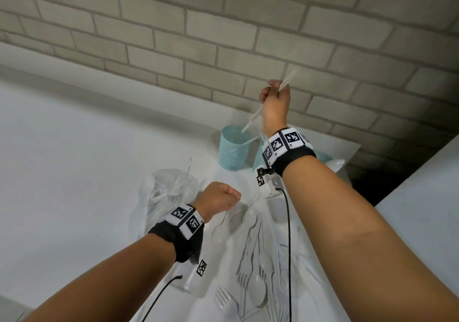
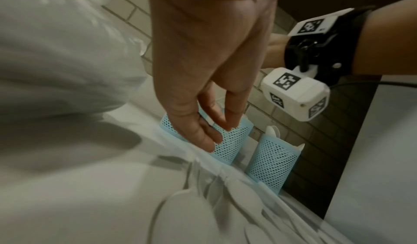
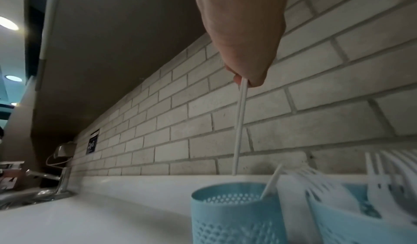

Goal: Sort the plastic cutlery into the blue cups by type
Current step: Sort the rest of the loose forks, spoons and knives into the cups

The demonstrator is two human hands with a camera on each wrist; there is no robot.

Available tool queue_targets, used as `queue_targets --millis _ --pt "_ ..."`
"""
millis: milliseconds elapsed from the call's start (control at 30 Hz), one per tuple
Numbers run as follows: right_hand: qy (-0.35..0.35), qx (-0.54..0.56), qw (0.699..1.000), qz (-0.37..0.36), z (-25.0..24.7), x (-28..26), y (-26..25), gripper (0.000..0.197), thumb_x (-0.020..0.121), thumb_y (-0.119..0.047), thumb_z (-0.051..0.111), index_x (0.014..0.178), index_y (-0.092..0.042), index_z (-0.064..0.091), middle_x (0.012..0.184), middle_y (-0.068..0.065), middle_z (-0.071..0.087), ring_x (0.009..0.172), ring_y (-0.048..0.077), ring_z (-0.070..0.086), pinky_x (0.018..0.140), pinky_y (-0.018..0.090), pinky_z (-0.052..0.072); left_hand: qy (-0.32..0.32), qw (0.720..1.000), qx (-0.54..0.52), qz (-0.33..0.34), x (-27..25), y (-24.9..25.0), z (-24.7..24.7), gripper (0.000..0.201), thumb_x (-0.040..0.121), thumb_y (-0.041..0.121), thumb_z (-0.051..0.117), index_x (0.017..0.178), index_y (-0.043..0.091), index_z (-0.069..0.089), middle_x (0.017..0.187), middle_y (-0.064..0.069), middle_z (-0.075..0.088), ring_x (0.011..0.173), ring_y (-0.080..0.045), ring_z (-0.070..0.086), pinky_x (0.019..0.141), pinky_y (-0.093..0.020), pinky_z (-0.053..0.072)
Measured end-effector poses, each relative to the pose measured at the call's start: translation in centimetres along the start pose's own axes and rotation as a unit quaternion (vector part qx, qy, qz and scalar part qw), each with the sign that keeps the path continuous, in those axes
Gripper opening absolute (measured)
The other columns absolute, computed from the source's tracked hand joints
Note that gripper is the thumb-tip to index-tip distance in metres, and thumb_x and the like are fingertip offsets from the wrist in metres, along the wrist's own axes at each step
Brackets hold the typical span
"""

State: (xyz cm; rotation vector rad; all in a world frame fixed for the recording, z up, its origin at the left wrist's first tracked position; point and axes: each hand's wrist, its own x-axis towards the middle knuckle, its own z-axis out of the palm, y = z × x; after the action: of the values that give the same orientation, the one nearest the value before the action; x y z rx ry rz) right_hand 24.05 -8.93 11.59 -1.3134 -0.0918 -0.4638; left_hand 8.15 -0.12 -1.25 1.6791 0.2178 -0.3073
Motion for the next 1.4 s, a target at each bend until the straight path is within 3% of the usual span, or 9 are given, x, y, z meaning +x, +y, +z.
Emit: queue_targets --millis 167,367,533,633,733,867,1067,1200,1400 --pt "-0.045 -0.075 0.995 0.039 0.4 0.0 4.8 0.028 0.098 -0.001 0.030 0.082 -0.018 0.045 0.081 0.003 0.054 0.072 0.014 0.053 0.073 0.018 0.045 0.005 0.999 0.035 -0.003 0.3 -0.7 -0.5 0.015 0.082 0.005 0.066 0.073 0.017 0.065 0.073 0.008 0.061 0.067 -0.004 0.055 0.074 -0.019 0.049" --pt "-0.102 -0.226 0.968 0.027 -2.3 -0.4 4.7 0.036 0.087 0.008 0.038 0.118 -0.005 0.052 0.117 0.012 0.061 0.107 0.014 0.054 0.099 0.027 0.040 -0.028 0.989 0.147 0.003 0.5 -1.4 -0.3 0.013 0.080 0.021 0.071 0.089 0.017 0.062 0.090 0.004 0.062 0.089 -0.013 0.057 0.089 -0.027 0.048" --pt "-0.188 -0.238 0.952 0.043 -6.1 -1.8 -1.7 0.022 0.087 0.006 0.051 0.092 -0.012 0.064 0.088 -0.005 0.070 0.076 0.004 0.063 0.070 0.017 0.049 -0.130 0.884 0.448 0.023 -1.7 -0.5 0.2 0.085 0.069 0.058 0.072 0.138 0.027 0.033 0.139 -0.007 0.035 0.130 -0.026 0.037 0.109 -0.043 0.033" --pt "-0.342 -0.281 0.871 0.213 -9.3 -3.4 -4.8 0.014 0.090 -0.005 0.056 0.087 -0.016 0.063 0.075 -0.009 0.073 0.061 0.000 0.063 0.053 0.014 0.047 -0.216 0.793 0.569 0.026 -4.2 0.3 1.2 0.120 0.058 0.070 0.071 0.148 0.032 0.001 0.154 -0.003 0.003 0.143 -0.028 0.005 0.116 -0.052 0.016" --pt "-0.453 -0.428 0.696 0.357 -12.6 -5.3 -5.5 0.009 0.088 -0.016 0.060 0.096 -0.015 0.063 0.087 -0.005 0.074 0.074 0.005 0.068 0.057 0.017 0.053 -0.272 0.738 0.615 0.052 -6.7 0.1 2.4 0.133 0.054 0.069 0.075 0.146 0.036 -0.016 0.155 -0.002 -0.021 0.144 -0.026 -0.018 0.116 -0.055 -0.005" --pt "-0.391 -0.584 0.564 0.433 -17.6 -7.6 -4.1 0.033 0.073 -0.026 0.078 0.097 -0.007 0.067 0.090 0.007 0.075 0.083 0.017 0.069 0.068 0.029 0.056 -0.306 0.689 0.645 0.124 -8.7 -1.4 3.8 0.142 0.049 0.064 0.080 0.142 0.040 -0.023 0.152 -0.003 -0.031 0.139 -0.026 -0.033 0.109 -0.061 -0.018" --pt "-0.301 -0.733 0.490 0.364 -24.5 -11.1 -1.0 0.086 0.015 -0.055 0.085 0.093 -0.022 0.070 0.098 0.005 0.070 0.091 0.029 0.066 0.087 0.045 0.053 -0.338 0.640 0.664 0.189 -10.2 -3.1 4.3 0.139 0.051 0.060 0.081 0.143 0.041 -0.022 0.151 -0.004 -0.034 0.137 -0.026 -0.035 0.106 -0.064 -0.019" --pt "-0.291 -0.713 0.515 0.376 -25.6 -13.7 -1.1 0.085 0.027 -0.044 0.090 0.105 -0.021 0.067 0.110 0.008 0.066 0.103 0.032 0.062 0.091 0.047 0.050 -0.347 0.655 0.638 0.208 -9.4 -3.8 4.7 0.127 0.056 0.061 0.078 0.143 0.048 -0.013 0.153 0.000 -0.029 0.140 -0.024 -0.031 0.110 -0.063 -0.015" --pt "-0.387 -0.714 0.428 0.396 -21.8 -15.5 -2.5 0.066 0.057 -0.055 0.081 0.101 -0.008 0.066 0.103 0.008 0.071 0.100 0.029 0.066 0.089 0.044 0.053 -0.336 0.670 0.622 0.228 -7.7 -3.8 5.1 0.098 0.066 0.064 0.069 0.143 0.053 0.008 0.158 0.007 -0.008 0.145 -0.024 -0.013 0.111 -0.067 0.002"
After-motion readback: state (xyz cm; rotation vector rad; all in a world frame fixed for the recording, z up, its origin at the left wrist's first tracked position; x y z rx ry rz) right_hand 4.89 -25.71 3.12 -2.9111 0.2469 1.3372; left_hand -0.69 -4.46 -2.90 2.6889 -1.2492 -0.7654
